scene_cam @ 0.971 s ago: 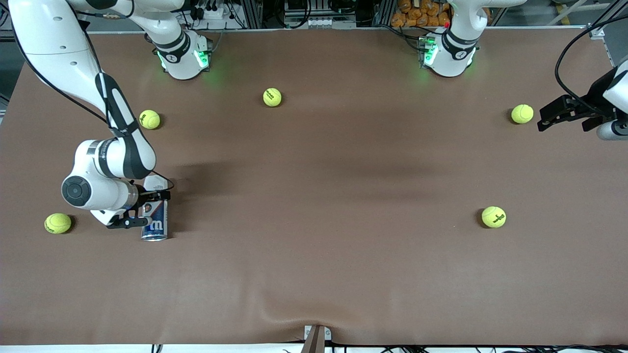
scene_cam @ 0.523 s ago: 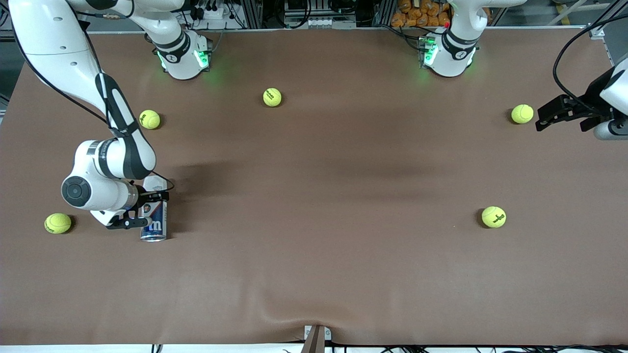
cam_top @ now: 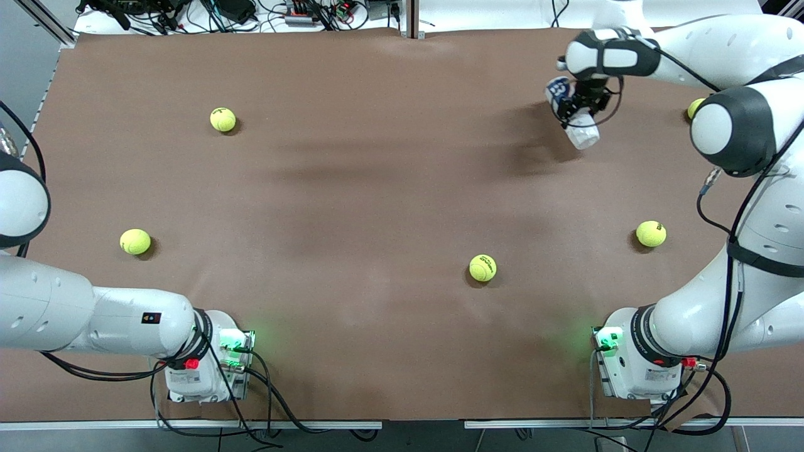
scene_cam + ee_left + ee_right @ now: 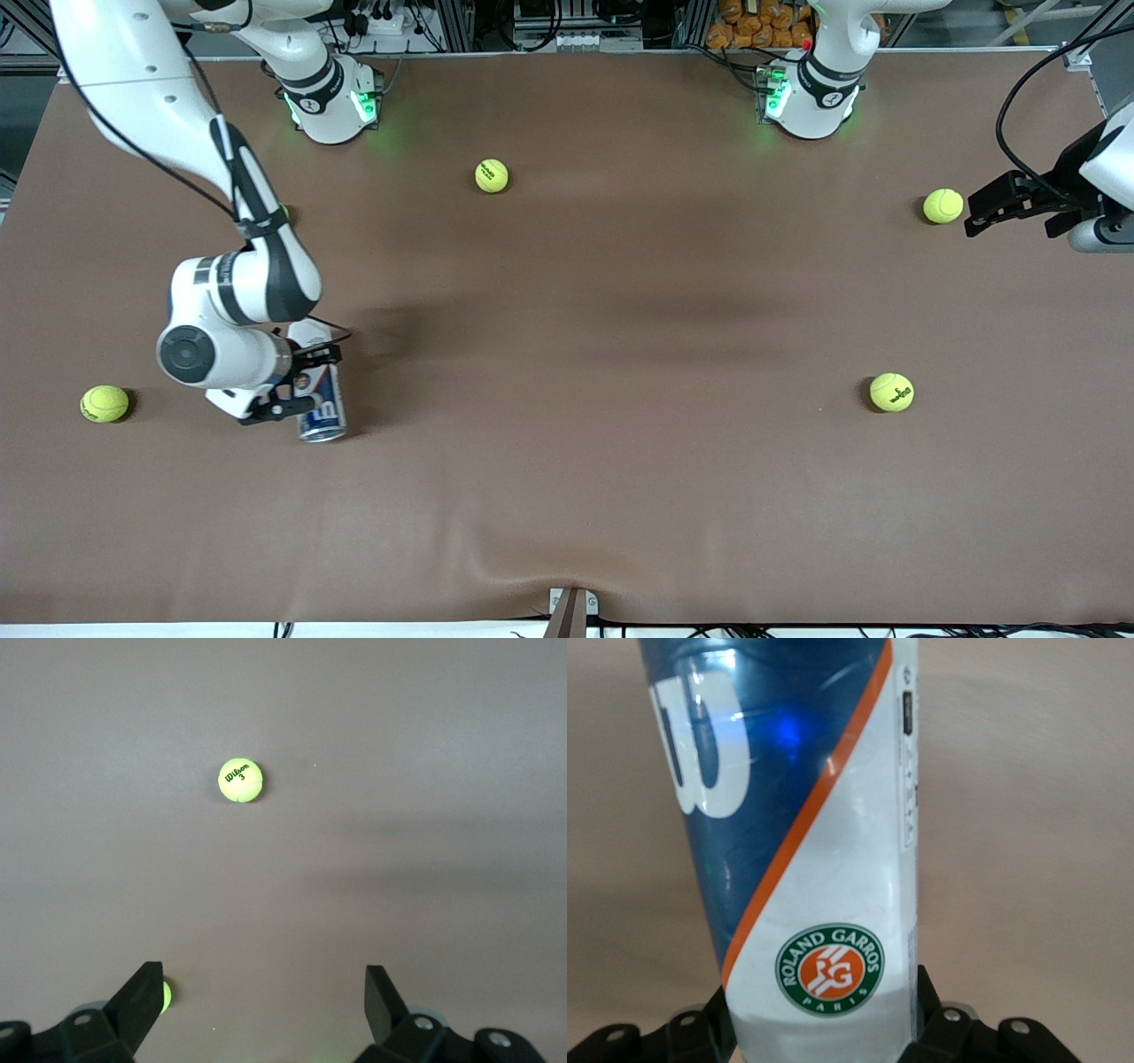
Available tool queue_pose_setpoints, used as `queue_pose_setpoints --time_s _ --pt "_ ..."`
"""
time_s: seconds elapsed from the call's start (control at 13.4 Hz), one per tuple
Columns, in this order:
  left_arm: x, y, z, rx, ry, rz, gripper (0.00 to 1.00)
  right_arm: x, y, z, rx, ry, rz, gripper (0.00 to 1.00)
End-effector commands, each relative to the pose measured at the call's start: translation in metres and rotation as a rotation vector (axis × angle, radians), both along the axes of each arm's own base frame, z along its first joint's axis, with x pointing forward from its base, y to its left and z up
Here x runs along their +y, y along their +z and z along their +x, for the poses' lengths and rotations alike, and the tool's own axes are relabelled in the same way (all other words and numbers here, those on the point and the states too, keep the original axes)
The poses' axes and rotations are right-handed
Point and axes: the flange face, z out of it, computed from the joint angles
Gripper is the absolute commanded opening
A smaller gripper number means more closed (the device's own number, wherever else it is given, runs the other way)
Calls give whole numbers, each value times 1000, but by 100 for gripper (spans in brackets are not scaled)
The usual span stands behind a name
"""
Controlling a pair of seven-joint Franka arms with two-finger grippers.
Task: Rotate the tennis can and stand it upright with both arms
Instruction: 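Drag the tennis can with the right gripper toward the table's middle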
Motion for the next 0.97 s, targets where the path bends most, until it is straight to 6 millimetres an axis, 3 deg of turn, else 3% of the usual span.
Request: queue_pose_setpoints --time_s 0.0,0.15,0.45,0.67,0.82,0.9 --pt "-3 7 -4 0 16 -13 100 66 44 7 -8 135 -4 77" --pt "-2 7 -4 0 13 -13 100 122 59 0 -39 253 10 77" --pt "-3 7 -4 0 7 -13 100 232 65 -38 -109 453 4 77" --pt "-2 7 -4 0 4 -13 100 315 52 -84 -177 668 -48 78" --pt "-1 7 -3 1 5 -13 100 346 30 -101 -216 795 -80 81" --pt "1 6 -3 3 10 -14 100 371 21 -117 -240 916 -58 83"
